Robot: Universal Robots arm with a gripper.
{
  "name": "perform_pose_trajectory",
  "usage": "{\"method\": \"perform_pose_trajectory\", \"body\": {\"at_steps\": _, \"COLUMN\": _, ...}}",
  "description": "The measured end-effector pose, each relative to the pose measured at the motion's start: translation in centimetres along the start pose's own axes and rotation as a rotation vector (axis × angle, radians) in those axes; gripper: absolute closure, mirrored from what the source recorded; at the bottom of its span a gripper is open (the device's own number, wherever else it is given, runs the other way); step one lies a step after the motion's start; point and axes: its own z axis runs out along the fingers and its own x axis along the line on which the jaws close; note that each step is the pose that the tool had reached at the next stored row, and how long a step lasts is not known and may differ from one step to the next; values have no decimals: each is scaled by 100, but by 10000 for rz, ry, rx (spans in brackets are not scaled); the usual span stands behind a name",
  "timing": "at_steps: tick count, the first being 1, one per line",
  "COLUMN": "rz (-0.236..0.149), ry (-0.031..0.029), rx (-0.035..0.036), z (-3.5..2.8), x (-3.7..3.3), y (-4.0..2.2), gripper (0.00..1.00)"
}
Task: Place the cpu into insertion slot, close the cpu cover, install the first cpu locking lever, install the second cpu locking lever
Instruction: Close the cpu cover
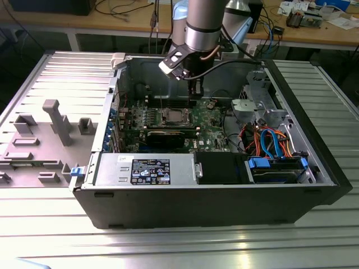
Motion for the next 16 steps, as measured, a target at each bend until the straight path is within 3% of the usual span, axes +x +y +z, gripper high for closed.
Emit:
{"method": "perform_pose_trajectory", "body": {"at_steps": 7, "rz": -4, "ry": 4, "rx": 0, "z": 1, "x": -1, "y": -103, "gripper": 89}}
{"method": "perform_pose_trajectory", "body": {"at_steps": 14, "rz": -3, "ry": 42, "rx": -1, "z": 8, "x": 1, "y": -297, "gripper": 89}}
{"method": "perform_pose_trajectory", "body": {"at_steps": 16, "rz": -113, "ry": 66, "rx": 1, "z": 19, "x": 0, "y": -321, "gripper": 89}}
